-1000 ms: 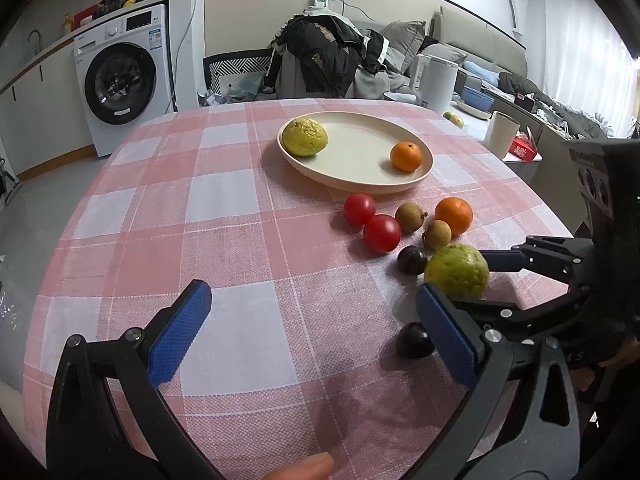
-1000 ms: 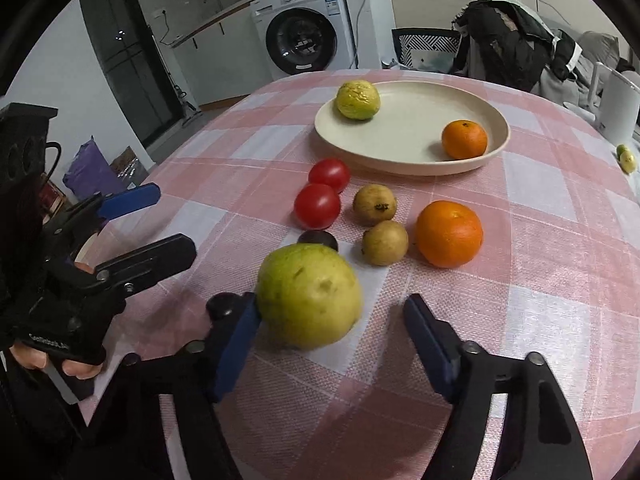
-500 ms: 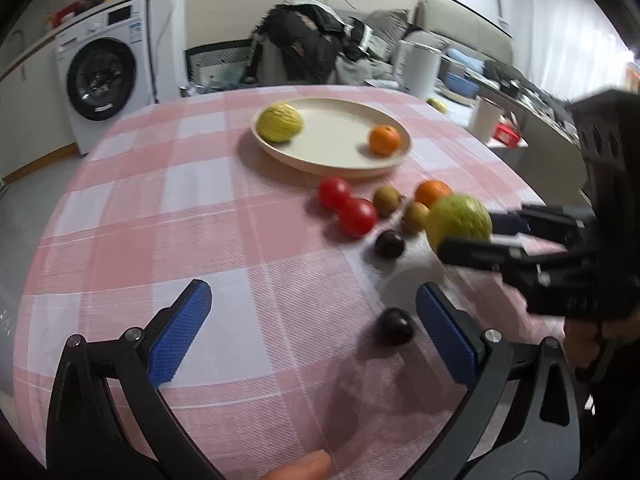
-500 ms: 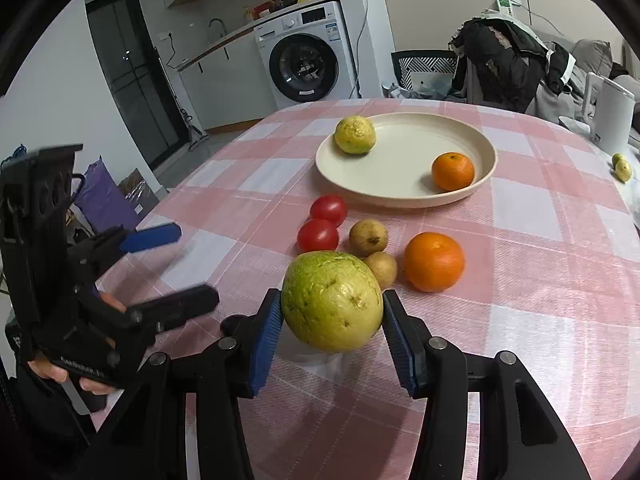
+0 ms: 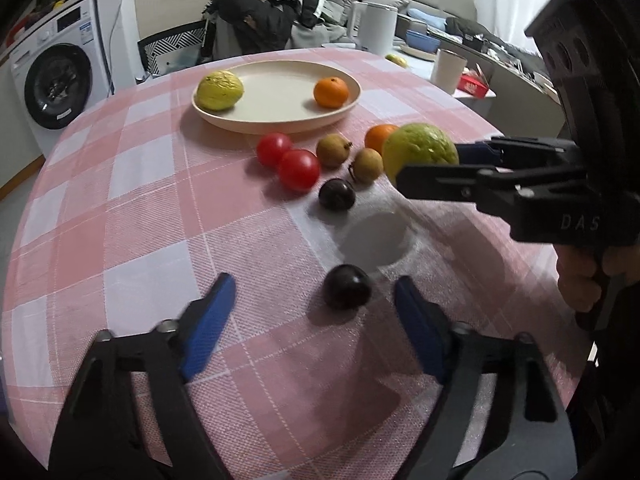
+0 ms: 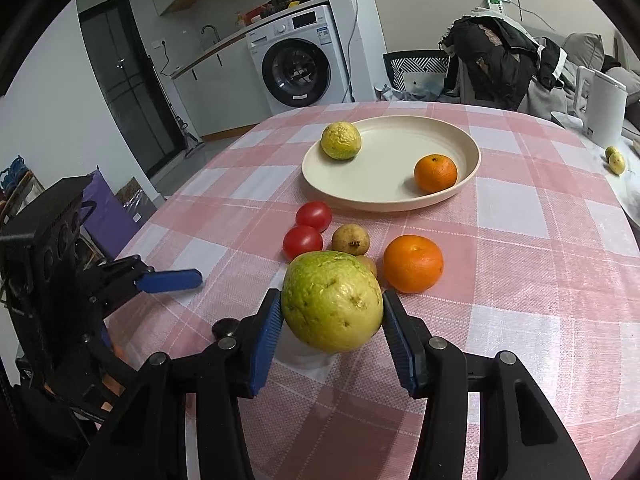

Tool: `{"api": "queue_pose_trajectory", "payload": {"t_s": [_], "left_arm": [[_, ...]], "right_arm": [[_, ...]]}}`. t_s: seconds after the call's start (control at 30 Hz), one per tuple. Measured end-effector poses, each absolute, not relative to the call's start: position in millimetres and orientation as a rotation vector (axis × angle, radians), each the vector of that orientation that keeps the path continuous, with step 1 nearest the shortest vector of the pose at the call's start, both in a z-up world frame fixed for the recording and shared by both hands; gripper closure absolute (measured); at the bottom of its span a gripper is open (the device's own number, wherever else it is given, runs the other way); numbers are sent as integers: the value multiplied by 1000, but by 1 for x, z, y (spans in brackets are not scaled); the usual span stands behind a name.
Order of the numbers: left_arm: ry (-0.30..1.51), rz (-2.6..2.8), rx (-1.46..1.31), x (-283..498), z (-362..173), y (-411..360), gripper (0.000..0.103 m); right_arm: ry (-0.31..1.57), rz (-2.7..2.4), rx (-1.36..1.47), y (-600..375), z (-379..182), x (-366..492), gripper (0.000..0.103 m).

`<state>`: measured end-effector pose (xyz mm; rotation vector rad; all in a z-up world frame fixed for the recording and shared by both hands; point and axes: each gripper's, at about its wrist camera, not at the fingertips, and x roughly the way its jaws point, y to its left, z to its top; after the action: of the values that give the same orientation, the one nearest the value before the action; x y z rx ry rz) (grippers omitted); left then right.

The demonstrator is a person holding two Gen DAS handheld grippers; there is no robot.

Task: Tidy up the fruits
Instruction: 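Lift the guava with the right tool while the left tool grasps a dark plum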

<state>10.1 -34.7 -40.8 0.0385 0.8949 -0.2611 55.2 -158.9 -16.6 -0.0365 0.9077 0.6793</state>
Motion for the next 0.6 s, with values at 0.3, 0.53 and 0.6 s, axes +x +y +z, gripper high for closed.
{"api": "queue_pose_trajectory", "payload": {"t_s": [0.3, 0.53, 0.6], "left_arm": [[898, -331, 99, 3, -44, -50, 63], [895, -356, 70, 3, -43, -46, 80], [891, -356, 68, 3, -42, -45, 81]], "right_arm": [[911, 674, -32, -160, -17, 57, 52], [909, 675, -34, -161, -17, 57, 52], [912, 673, -32, -162, -18, 58, 52]]}}
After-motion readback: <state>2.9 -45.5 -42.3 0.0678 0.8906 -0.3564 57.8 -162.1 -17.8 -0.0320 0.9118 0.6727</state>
